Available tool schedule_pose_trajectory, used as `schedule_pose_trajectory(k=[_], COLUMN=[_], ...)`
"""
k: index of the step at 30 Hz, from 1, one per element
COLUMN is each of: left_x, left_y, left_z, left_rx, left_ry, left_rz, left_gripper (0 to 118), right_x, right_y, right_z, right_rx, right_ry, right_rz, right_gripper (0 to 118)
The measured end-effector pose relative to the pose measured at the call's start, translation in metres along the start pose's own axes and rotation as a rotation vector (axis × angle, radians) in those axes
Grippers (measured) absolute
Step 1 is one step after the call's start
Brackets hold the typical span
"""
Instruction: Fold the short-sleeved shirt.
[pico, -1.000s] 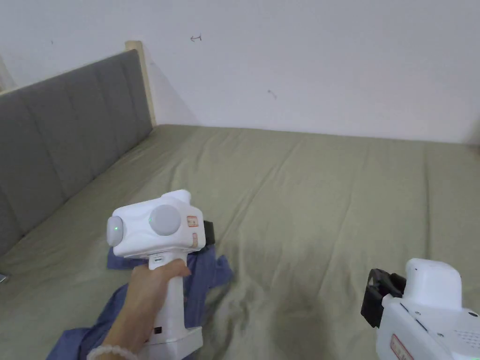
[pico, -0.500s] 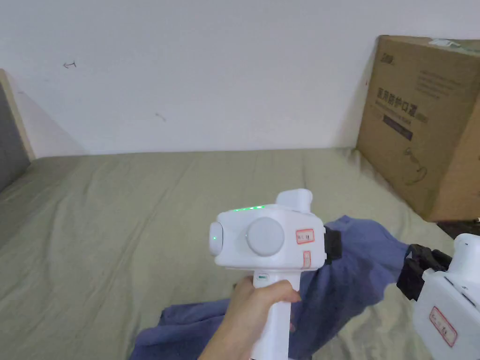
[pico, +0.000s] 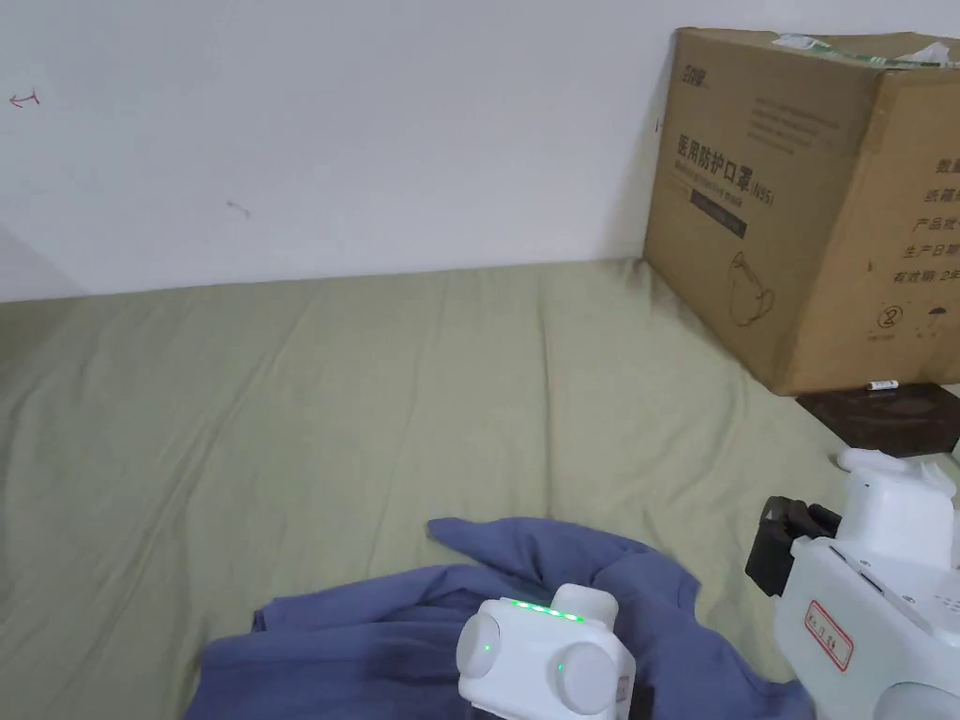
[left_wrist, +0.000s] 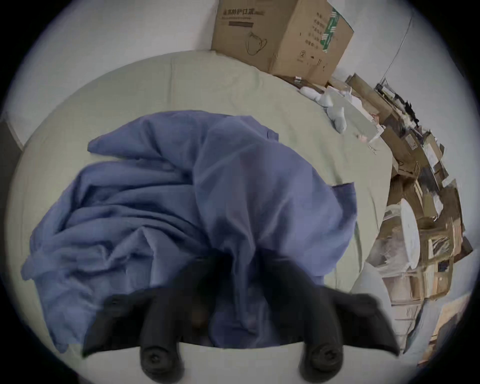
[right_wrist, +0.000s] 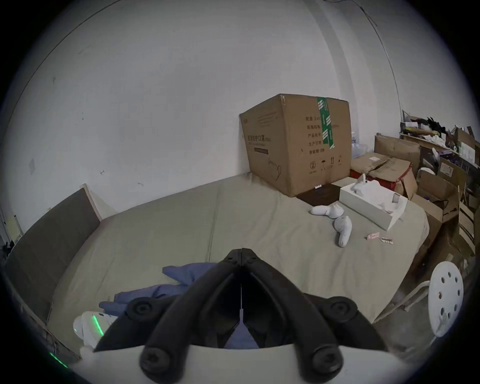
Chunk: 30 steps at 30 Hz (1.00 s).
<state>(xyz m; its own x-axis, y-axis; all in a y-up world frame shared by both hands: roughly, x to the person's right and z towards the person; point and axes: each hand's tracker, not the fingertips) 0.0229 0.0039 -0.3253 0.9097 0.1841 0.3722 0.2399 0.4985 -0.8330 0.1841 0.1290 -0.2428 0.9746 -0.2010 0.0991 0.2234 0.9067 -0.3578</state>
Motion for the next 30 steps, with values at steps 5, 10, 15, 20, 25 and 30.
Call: schedule_pose_trajectory(k=[5,10,15,20,25,30], left_x=[-0.026,-0.081,-0.129,-0.168,-0.213,-0.267], left_y=[0.008,0.003,-0.035,-0.061,-0.037,-0.005], left_z=[0.051,0.1,0.1,0.089,0.097,0.093], left_rx=[0.151,0.234,0.192,0.14,0.199,0.2], left_ry=[0.02,0.097,0.239,0.218,0.235,0.295], left_rz=[0.04,0.142,0.233,0.349,0.411,0.469], left_gripper=[108,79,0,0,13,92], right_x=[-0.014,-0.028,-0.044,-0.057,-0.063,-0.062], right_y=[-0.002,-0.009,-0.024,-0.041,-0.053,-0.059], right_z=[-0.002,-0.007,-0.018,-0.037,-0.058,-0.075], right_rx=[-0.017,-0.045,-0.095,-0.152,-0.205,-0.24], right_ry=[0.032,0.076,0.121,0.135,0.14,0.128], right_rz=[0.047,0.068,0.09,0.115,0.136,0.133], right_gripper=[0,0,0,0,0,0])
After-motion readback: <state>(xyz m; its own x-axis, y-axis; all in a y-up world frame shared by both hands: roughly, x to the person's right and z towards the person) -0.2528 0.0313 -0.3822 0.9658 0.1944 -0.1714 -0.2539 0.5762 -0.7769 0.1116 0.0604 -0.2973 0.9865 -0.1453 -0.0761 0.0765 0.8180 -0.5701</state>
